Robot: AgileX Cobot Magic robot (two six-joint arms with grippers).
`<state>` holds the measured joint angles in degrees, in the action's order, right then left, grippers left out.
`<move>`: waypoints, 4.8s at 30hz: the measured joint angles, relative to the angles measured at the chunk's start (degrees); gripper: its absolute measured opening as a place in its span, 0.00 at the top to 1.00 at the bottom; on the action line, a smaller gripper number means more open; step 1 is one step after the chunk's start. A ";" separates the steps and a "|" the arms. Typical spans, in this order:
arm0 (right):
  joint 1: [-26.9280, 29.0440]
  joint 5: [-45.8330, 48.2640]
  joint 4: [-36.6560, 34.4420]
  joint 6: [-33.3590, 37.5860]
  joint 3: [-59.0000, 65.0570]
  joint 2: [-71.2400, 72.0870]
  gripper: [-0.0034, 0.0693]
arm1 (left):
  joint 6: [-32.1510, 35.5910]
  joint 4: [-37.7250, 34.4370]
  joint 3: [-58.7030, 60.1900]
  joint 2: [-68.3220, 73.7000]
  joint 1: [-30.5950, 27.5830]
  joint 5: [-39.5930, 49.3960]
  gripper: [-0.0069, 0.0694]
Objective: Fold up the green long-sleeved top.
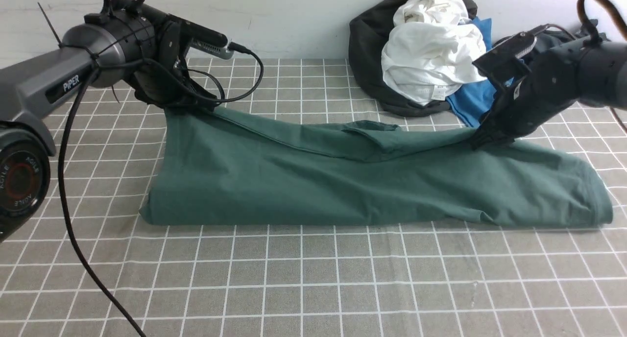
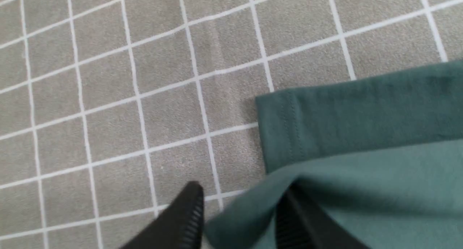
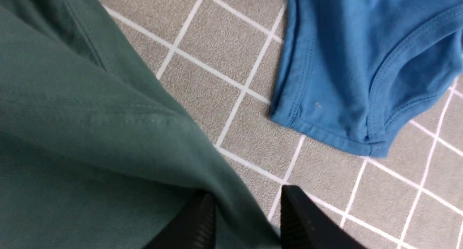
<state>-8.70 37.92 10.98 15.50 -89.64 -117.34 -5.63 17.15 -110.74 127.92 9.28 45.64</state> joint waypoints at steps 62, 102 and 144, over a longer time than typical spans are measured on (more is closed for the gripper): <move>18.08 23.55 -10.08 -12.78 -2.43 -7.18 0.31 | -7.88 -2.14 79.91 -84.51 -0.30 -8.69 0.92; -26.06 5.79 -59.18 9.59 -29.30 -16.41 0.76 | -7.88 -5.31 79.97 -84.51 -0.30 -10.91 0.92; -22.87 33.93 -20.27 8.33 -46.60 3.46 0.97 | 0.54 -7.60 88.04 -118.86 -0.30 -16.85 0.92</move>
<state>-31.57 71.85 -9.29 23.82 -136.24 -113.88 -5.09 9.54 -22.70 9.06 8.98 28.79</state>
